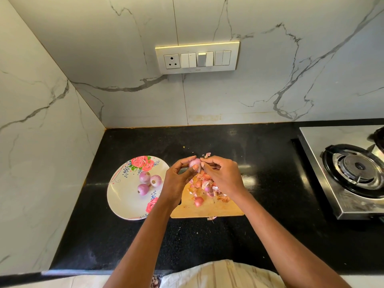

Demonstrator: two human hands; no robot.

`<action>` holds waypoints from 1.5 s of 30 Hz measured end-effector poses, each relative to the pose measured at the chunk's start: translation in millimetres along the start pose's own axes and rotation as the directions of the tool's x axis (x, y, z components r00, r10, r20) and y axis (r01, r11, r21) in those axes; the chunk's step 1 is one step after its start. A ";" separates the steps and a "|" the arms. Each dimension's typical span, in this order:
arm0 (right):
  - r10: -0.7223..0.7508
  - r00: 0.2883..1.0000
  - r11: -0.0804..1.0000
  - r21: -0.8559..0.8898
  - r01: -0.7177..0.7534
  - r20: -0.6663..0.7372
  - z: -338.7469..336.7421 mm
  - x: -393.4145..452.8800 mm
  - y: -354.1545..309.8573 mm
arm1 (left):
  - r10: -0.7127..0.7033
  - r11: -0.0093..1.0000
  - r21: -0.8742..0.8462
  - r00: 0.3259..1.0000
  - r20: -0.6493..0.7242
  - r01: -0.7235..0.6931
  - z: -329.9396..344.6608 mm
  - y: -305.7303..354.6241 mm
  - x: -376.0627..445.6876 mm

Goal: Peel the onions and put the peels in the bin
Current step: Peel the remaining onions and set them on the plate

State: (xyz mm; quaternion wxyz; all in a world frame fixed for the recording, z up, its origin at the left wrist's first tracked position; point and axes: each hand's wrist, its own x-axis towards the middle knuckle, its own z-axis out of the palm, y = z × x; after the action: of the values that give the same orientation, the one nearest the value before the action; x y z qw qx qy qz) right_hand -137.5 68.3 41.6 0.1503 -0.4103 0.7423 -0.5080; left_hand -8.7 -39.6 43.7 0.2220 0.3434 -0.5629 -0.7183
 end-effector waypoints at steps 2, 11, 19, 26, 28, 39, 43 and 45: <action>0.006 1.000 1.000 0.008 -0.006 0.002 -0.1 -1.0 -0.3 | -0.007 1.000 -0.004 1.000 0.001 0.007 0.2 -0.5 -0.9; 0.092 0.994 0.993 0.066 -0.095 0.051 -2.8 2.0 -4.4 | 0.011 1.000 0.021 1.000 0.005 -0.011 -3.5 1.2 1.4; 0.111 0.994 0.986 0.126 -0.112 0.018 2.0 -1.0 -8.1 | 0.053 0.997 0.061 0.997 -0.048 -0.050 -2.7 -1.5 1.6; 0.076 0.996 0.995 0.073 -0.074 -0.037 3.0 1.6 -11.1 | 0.073 0.990 0.122 0.996 -0.060 -0.066 -3.5 -1.4 5.9; 0.072 0.997 0.996 0.063 -0.070 -0.025 2.5 2.7 -14.0 | 0.070 0.990 0.130 0.996 -0.049 -0.063 -4.7 -1.2 6.6; 0.126 0.991 0.986 0.121 -0.119 -0.051 1.3 6.4 -15.7 | 0.086 0.986 0.140 0.996 0.011 -0.087 -3.5 2.2 4.0; 0.207 0.976 0.972 0.131 -0.197 -0.073 -3.6 10.6 -6.1 | 0.053 0.996 0.069 0.996 0.077 -0.058 -4.4 1.8 -0.5; 0.230 0.972 0.965 0.143 -0.220 -0.056 -5.4 11.9 -4.0 | 0.044 0.997 0.052 0.995 0.090 -0.049 -2.1 2.1 -2.2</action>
State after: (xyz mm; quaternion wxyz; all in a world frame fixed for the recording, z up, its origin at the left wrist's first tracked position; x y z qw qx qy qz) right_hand -146.4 62.1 49.7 0.2077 -0.2934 0.7527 -0.5516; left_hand -5.9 -40.0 46.0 0.2042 0.3039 -0.5995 -0.7118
